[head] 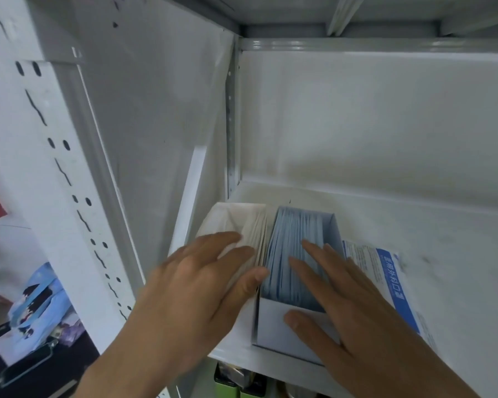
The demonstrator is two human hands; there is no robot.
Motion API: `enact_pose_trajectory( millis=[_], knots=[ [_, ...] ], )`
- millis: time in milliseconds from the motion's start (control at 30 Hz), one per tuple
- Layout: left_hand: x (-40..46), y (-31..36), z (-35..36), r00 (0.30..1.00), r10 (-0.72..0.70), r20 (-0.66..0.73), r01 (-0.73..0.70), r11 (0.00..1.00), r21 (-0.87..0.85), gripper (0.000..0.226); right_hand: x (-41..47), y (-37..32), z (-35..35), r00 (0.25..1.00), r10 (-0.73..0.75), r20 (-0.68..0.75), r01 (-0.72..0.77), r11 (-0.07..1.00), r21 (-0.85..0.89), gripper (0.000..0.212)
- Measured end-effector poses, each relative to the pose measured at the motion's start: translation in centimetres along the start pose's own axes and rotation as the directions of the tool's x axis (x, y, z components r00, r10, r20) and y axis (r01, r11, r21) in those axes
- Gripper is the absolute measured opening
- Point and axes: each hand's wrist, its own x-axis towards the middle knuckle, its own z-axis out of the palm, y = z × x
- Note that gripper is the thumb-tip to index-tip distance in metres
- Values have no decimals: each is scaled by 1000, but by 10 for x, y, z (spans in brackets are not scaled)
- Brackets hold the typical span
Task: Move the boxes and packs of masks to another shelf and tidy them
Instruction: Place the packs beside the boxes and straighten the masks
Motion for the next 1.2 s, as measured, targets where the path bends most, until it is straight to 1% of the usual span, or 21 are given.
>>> enact_pose_trajectory(
  millis=[67, 100, 167, 233, 300, 400, 533, 633, 700, 833, 967, 1100, 1200],
  knots=[
    [2, 0, 1, 998, -52, 27, 49, 994, 102, 63, -1, -1, 2, 1000, 22, -8, -22, 1000, 2, 59],
    [3, -1, 3, 999, -35, 25, 31, 993, 115, 65, 0, -1, 4, 999, 31, -13, -31, 1000, -1, 60],
    [1, -1, 7, 999, 36, -26, -32, 991, 131, 65, 1, -1, 8, 999, 38, -33, -38, 999, 6, 61],
    [-1, 0, 9, 996, 68, -65, -61, 992, 106, 62, 1, -1, 10, 997, 35, -63, -32, 999, 39, 61],
    [-3, -1, 9, 995, 34, -95, -28, 997, 67, 60, 1, 0, 13, 994, 27, -107, -19, 997, 76, 64],
    [-6, -6, 10, 994, -22, -103, 29, 997, 71, 62, 1, -1, 17, 985, 43, -167, -16, 987, 159, 66],
    [-8, -7, 14, 991, -5, -134, 12, 999, 44, 59, 1, -4, 21, 967, 52, -250, 22, 958, 287, 73],
    [-10, -7, 17, 992, -39, -120, 44, 998, 40, 63, 0, -4, 24, 955, 58, -290, 45, 941, 336, 65],
    [-11, -8, 20, 993, -68, -97, 74, 996, 59, 66, 0, -3, 24, 950, 59, -308, 52, 939, 340, 64],
    [-13, -13, 21, 984, -134, -118, 139, 990, 38, 65, -2, -3, 22, 951, 70, -302, 42, 936, 348, 68],
    [-14, -16, 21, 980, -173, -101, 177, 984, 26, 68, -8, 1, 18, 950, 115, -289, -35, 962, 269, 68],
    [-16, -15, 19, 987, -126, -100, 132, 990, 48, 66, -14, 3, 16, 956, 178, -234, -135, 973, 189, 75],
    [-15, -11, 18, 994, -55, -90, 56, 998, 9, 65, -15, 0, 16, 960, 203, -193, -167, 968, 189, 70]
  ],
)
